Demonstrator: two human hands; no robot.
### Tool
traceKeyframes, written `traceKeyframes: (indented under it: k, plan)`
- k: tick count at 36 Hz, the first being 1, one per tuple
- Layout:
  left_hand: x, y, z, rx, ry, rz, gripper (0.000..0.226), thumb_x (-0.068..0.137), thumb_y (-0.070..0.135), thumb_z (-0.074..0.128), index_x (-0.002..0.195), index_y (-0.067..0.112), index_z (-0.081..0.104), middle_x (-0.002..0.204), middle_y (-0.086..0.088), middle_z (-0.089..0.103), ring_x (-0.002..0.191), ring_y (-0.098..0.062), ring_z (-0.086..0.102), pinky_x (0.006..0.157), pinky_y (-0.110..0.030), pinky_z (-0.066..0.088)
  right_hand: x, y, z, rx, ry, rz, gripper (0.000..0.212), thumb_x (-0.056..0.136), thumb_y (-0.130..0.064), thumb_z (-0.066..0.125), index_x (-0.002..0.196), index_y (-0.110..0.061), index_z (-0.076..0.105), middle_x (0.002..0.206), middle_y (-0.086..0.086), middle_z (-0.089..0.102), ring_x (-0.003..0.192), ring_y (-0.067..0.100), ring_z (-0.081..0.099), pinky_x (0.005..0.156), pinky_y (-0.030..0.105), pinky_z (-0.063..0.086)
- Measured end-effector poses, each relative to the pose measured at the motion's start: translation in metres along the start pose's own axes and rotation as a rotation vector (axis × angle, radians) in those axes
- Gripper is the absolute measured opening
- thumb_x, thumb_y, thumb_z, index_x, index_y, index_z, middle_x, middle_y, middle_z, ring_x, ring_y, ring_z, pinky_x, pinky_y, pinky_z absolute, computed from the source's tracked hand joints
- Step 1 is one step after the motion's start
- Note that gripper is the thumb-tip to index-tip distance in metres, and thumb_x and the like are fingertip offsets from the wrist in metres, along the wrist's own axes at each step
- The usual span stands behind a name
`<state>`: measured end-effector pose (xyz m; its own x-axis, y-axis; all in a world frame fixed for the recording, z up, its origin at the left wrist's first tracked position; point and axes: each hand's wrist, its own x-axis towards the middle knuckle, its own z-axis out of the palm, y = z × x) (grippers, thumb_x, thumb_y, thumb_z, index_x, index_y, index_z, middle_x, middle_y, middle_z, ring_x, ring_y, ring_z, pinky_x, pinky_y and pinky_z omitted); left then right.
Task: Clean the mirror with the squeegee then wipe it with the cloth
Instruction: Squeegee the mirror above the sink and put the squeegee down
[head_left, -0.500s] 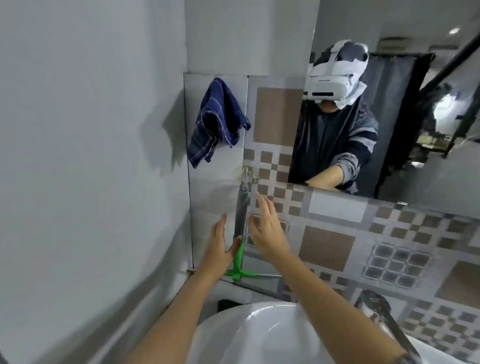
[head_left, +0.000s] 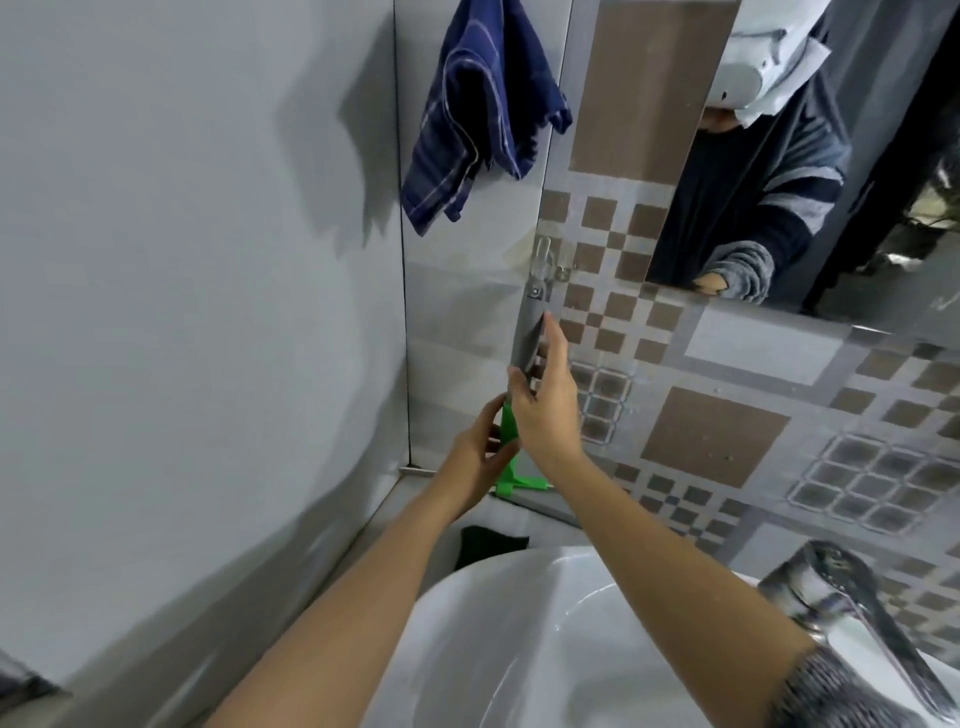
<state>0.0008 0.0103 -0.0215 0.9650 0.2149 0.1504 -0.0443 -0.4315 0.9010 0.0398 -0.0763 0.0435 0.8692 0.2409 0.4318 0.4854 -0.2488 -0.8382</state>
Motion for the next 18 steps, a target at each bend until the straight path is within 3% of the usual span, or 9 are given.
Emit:
traceKeyframes:
  k: [4, 10, 14, 18]
  plan:
    - [-0.009, 0.014, -0.009, 0.033, 0.014, 0.02, 0.057, 0.094, 0.028, 0.049, 0.143, 0.031, 0.02, 0.113, -0.005, 0.058, 0.095, -0.01, 0.058, 0.076, -0.019, 0.048, -0.005, -0.019, -0.006, 0.013, -0.005, -0.007, 0.069, 0.091, -0.012, 0.054, 0.144, -0.035, 0.016, 0.144, 0.006, 0.041, 0.127, 0.026, 0.047, 0.097, 0.05, 0.047]
    - [-0.017, 0.008, -0.001, 0.03, 0.003, -0.008, 0.053, 0.094, 0.024, 0.049, 0.141, 0.031, 0.024, 0.118, -0.006, 0.056, 0.101, -0.016, 0.056, 0.085, -0.027, 0.048, -0.014, -0.008, -0.005, 0.081, -0.005, 0.053, 0.069, 0.09, -0.011, 0.055, 0.142, -0.037, 0.018, 0.139, 0.007, 0.046, 0.118, 0.025, 0.053, 0.092, 0.049, 0.051]
    - [-0.019, 0.009, -0.004, 0.025, 0.024, 0.03, 0.053, 0.091, 0.035, 0.05, 0.138, 0.034, 0.027, 0.106, 0.006, 0.055, 0.094, -0.009, 0.056, 0.074, -0.015, 0.047, -0.014, -0.012, -0.01, 0.169, 0.013, 0.024, 0.067, 0.089, -0.006, 0.056, 0.139, -0.035, 0.023, 0.131, 0.003, 0.048, 0.114, 0.023, 0.054, 0.089, 0.049, 0.053]
    - [-0.041, 0.041, -0.005, -0.002, 0.081, 0.098, 0.051, 0.088, 0.044, 0.05, 0.134, 0.039, 0.029, 0.1, 0.014, 0.055, 0.094, -0.005, 0.058, 0.076, -0.017, 0.048, -0.02, -0.045, -0.036, 0.22, 0.066, -0.058, 0.064, 0.088, -0.006, 0.057, 0.139, -0.03, 0.025, 0.128, 0.005, 0.049, 0.11, 0.022, 0.055, 0.086, 0.048, 0.054]
